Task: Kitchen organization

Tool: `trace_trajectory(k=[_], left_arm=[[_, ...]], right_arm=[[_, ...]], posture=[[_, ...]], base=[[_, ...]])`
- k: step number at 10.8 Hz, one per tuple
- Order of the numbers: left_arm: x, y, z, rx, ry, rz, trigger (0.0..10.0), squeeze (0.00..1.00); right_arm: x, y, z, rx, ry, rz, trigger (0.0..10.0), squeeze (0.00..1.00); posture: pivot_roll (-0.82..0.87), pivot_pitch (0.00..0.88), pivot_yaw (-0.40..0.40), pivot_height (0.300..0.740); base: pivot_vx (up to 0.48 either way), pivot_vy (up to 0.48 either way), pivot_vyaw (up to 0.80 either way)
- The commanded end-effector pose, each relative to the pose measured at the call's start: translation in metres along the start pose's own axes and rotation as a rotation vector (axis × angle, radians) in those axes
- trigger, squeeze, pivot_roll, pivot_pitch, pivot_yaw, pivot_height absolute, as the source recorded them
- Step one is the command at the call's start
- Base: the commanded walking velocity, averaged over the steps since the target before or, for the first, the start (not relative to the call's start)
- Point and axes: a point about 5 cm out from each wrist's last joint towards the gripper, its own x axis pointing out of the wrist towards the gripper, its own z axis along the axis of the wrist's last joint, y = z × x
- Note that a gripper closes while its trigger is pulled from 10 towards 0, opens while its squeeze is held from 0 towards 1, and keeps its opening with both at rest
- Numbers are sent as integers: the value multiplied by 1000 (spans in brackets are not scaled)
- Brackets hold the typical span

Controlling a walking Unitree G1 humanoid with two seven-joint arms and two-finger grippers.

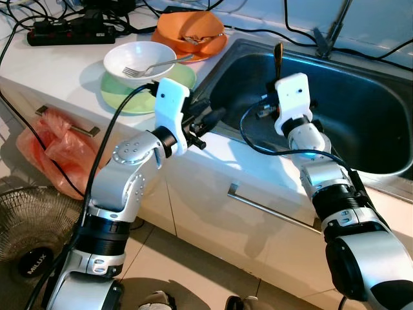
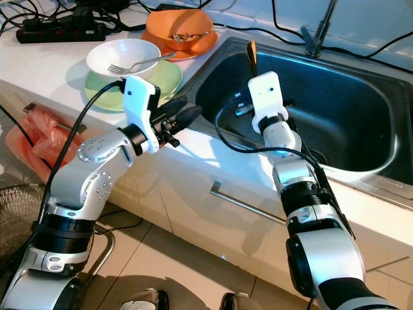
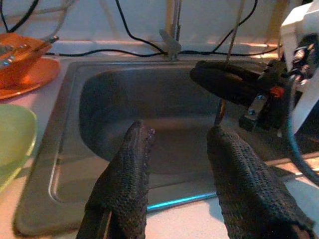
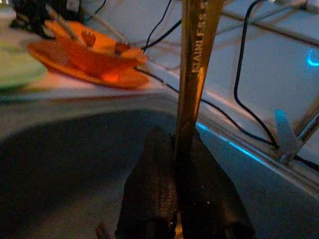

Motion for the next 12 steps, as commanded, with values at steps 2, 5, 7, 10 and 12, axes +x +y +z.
trace_trajectory(k=[2, 5, 7, 10, 12], left_arm=[[2, -4, -5, -2, 34, -9, 10000, 0], [4, -8, -8, -7, 43, -21, 10000, 0], [4, -9, -9, -11, 45, -22, 10000, 0], [4, -10, -10, -15, 48, -19, 10000, 0], [3, -10, -9, -16, 45, -15, 10000, 0]], right_arm=[[2, -5, 2, -6, -6, -23, 10000, 0], [1, -4, -1, -2, 4, -26, 10000, 333], [1, -2, -2, 1, 11, -22, 10000, 973], [1, -1, -3, -1, 12, -16, 10000, 949], [1, 1, -2, -2, 6, 1, 10000, 0]], posture=[[96, 89, 1, 740], [98, 91, -1, 740], [99, 97, -3, 740], [99, 106, -7, 740], [100, 112, -8, 740]], base=[[0, 0, 0], [0, 0, 0], [0, 0, 0], [0, 0, 0], [0, 0, 0]])
